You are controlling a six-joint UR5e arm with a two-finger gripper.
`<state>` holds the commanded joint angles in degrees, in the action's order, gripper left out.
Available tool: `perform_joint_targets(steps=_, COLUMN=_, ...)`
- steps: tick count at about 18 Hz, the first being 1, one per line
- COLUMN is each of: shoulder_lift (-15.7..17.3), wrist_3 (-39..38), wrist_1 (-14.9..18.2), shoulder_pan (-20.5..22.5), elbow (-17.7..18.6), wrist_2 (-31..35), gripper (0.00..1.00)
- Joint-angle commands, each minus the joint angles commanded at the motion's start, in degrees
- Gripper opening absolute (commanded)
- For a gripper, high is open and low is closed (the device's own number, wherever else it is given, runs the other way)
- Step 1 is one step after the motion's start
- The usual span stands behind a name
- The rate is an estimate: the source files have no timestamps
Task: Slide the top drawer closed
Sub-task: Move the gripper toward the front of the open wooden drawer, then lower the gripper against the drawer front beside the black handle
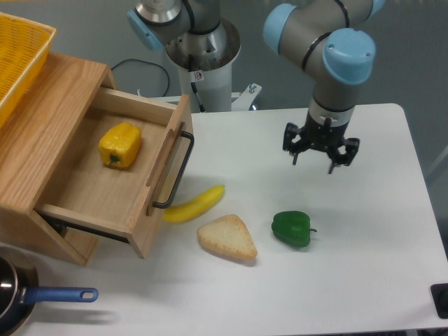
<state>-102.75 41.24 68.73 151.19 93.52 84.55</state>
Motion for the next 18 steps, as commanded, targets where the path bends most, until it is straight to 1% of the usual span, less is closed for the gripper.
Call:
perform_joint_targets(steps=1, shoulder_lift=0.26, wrist_3=-1.33, wrist_1=0.0, shoulder_pan=-1.14, elbow=-0.09, wrist_2=0.0, gripper=0.07)
perform_joint_targets(steps=2, shoulder_lift=0.27, wrist_3=-2.56, wrist_1=0.09, shoulder_pan=-2.11, elbow=-0.35, wrist_2=-0.17, gripper=0.0)
perform_joint_targets(steps=5, shoulder_lift=0.44, wrist_3=-6.69, wrist_1=0.35, shoulder_pan=-5.45, elbow=-1.14, wrist_2=-0.35, gripper=0.0)
perform_joint_targets(steps=6, shoulder_lift=1.05, wrist_3=-7.92, wrist_1=0.44, shoulder_pan=-6.33, elbow=-1.14, wrist_2=-1.31, gripper=0.0)
perform_joint_targets(steps=10, shoulder_lift=3.51, wrist_3=-9.86, wrist_1=1.05, shoulder_pan=-7.31, elbow=-1.14, wrist_2=-6.05, gripper=0.0)
perform_joint_targets(steps=13, shoulder_lift=4.39, wrist_3=-9.95, wrist_1=4.47, shoulder_pan=-8.89, elbow=-1.06, wrist_2=-6.5, gripper=0.0)
perform_joint_targets(steps=18, shoulder_lift=4.75, wrist_3=-11.18, wrist_1=7.03, shoulder_pan=-13.01, elbow=-0.79, wrist_2=-6.68, gripper=0.0)
